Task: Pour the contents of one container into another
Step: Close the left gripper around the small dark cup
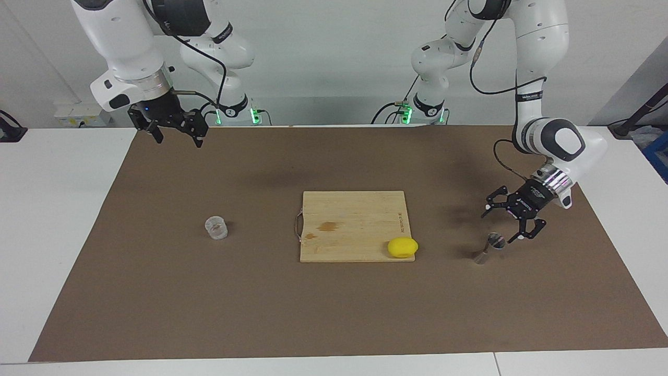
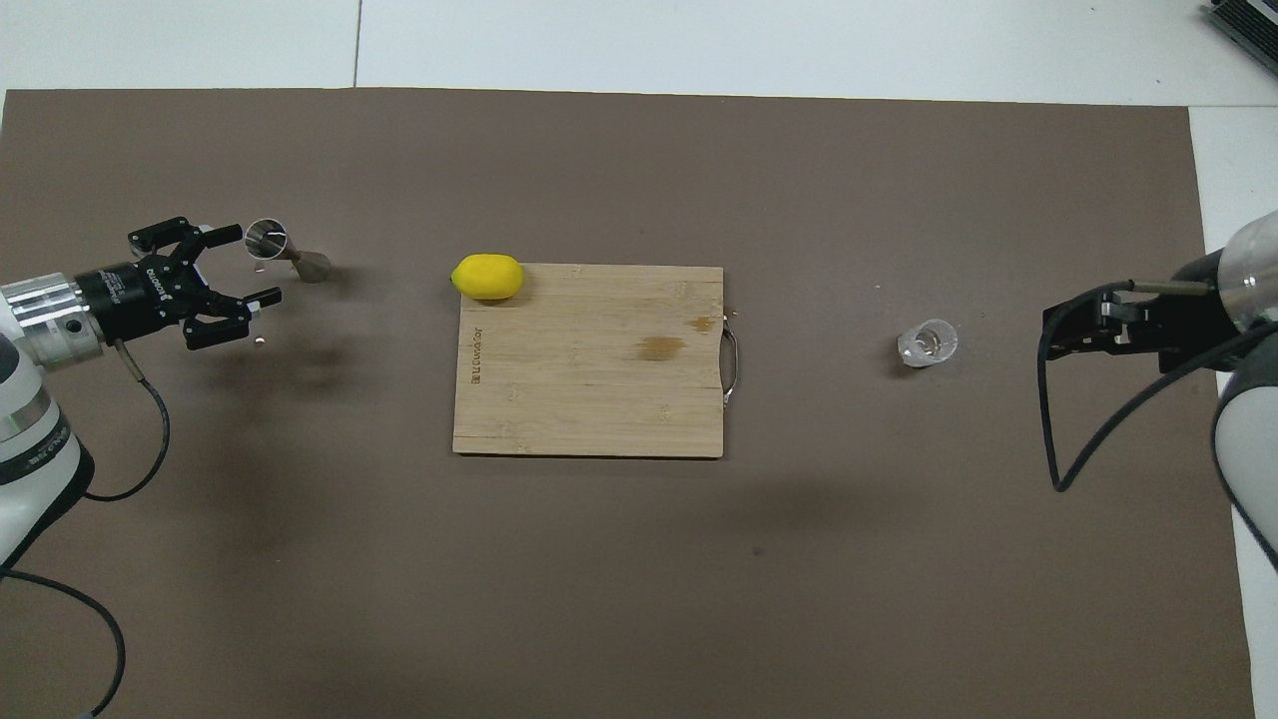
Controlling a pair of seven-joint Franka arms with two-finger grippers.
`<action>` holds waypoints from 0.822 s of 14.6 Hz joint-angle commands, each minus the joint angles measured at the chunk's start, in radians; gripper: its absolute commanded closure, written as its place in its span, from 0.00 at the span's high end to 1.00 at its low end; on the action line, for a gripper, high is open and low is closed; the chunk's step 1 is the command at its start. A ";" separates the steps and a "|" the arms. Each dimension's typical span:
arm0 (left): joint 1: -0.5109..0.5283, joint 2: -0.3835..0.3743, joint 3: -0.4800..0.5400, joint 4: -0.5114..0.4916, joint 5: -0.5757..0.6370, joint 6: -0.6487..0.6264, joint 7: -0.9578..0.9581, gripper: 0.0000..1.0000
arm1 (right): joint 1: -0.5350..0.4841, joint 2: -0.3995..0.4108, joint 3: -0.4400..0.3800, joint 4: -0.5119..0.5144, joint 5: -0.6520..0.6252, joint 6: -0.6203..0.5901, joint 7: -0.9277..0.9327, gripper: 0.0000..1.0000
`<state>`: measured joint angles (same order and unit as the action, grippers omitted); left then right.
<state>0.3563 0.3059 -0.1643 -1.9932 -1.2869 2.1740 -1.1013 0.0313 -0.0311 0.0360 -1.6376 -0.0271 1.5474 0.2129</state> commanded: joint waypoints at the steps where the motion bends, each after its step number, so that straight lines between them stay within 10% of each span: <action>1: 0.024 0.033 -0.036 0.028 -0.026 0.029 0.023 1.00 | -0.016 -0.021 0.007 -0.027 0.006 0.020 -0.020 1.00; 12: 0.024 0.062 -0.070 0.070 -0.028 0.107 0.023 0.97 | -0.017 -0.021 0.005 -0.027 0.006 0.020 -0.020 1.00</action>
<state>0.3628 0.3503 -0.2172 -1.9401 -1.2926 2.2654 -1.0988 0.0309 -0.0311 0.0344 -1.6376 -0.0271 1.5474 0.2129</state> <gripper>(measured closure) 0.009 0.000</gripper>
